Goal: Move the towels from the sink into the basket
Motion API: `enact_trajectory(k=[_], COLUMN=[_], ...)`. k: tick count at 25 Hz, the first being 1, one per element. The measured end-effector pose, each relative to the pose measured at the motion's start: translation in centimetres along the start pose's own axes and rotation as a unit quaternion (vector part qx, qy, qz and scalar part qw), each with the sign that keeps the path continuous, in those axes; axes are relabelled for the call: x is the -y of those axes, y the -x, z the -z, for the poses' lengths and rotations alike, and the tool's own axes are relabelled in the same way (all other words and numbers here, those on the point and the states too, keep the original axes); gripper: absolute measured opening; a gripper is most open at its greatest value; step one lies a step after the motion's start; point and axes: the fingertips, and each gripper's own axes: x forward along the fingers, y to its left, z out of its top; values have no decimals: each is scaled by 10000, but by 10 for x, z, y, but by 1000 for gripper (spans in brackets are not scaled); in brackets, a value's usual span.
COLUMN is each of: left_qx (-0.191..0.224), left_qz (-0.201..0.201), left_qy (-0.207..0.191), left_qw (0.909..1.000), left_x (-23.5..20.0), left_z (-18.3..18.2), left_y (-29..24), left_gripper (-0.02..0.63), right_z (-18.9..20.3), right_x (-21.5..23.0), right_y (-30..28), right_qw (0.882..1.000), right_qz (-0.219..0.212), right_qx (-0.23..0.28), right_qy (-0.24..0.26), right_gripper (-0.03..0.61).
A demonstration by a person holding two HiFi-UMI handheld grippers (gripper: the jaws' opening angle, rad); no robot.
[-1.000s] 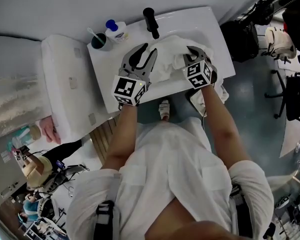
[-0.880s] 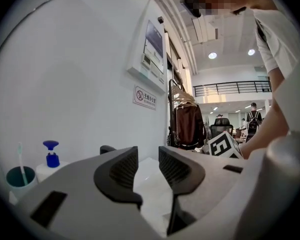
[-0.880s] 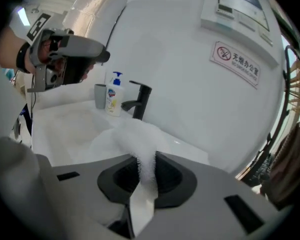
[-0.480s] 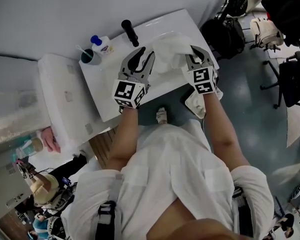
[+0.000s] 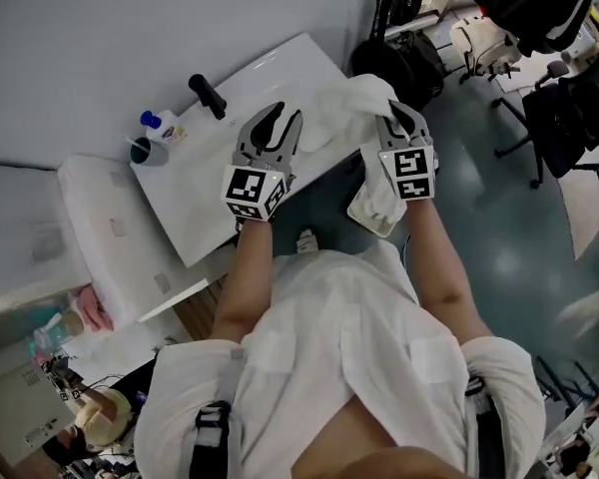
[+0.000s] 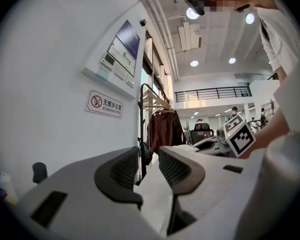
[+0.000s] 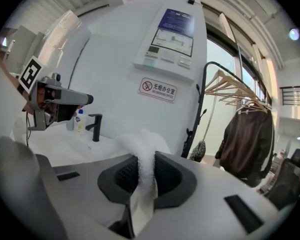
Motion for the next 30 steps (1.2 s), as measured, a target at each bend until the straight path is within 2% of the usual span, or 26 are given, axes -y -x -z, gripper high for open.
enact_trajectory(k=[9, 17, 24, 30], left_qx=[72, 47, -8, -58], left_qz=[603, 1095, 1270, 1259], left_qy=[41, 96, 186, 244], left_qw=[9981, 9939, 9917, 9917], left_x=[86, 161, 204, 216], left_z=[-10, -7, 1, 11], left_y=[-47, -76, -87, -87], left_gripper=[121, 121, 121, 121], right_z=[33, 72, 116, 147], right_x=[85, 153, 174, 174], right_y=[93, 182, 228, 238], right_qw=[9958, 9832, 9775, 9736], right_qz=[879, 1739, 1920, 1960], right_qx=[-74, -215, -569, -721], right_qy=[-244, -509, -665, -918], right_gripper=[72, 72, 72, 72])
